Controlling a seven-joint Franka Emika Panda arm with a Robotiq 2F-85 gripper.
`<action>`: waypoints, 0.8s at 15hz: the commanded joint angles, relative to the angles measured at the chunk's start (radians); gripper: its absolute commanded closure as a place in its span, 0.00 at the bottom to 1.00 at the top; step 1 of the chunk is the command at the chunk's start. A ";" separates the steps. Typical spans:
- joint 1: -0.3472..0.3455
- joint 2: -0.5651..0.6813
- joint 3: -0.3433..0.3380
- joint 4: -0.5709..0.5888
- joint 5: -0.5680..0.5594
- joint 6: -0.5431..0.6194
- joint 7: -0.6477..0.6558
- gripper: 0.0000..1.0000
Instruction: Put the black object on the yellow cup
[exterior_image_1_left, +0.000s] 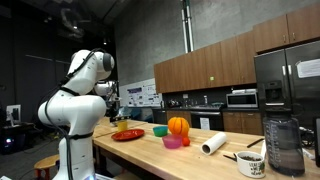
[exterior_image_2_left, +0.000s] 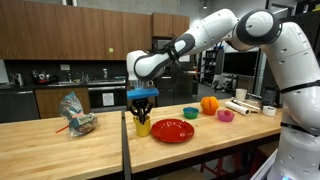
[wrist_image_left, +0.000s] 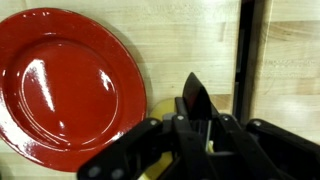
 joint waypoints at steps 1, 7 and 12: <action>0.030 -0.041 -0.026 -0.037 0.028 0.016 0.086 0.95; 0.049 -0.074 -0.024 -0.063 0.110 0.106 0.376 0.95; 0.088 -0.066 -0.042 -0.069 0.075 0.194 0.675 0.95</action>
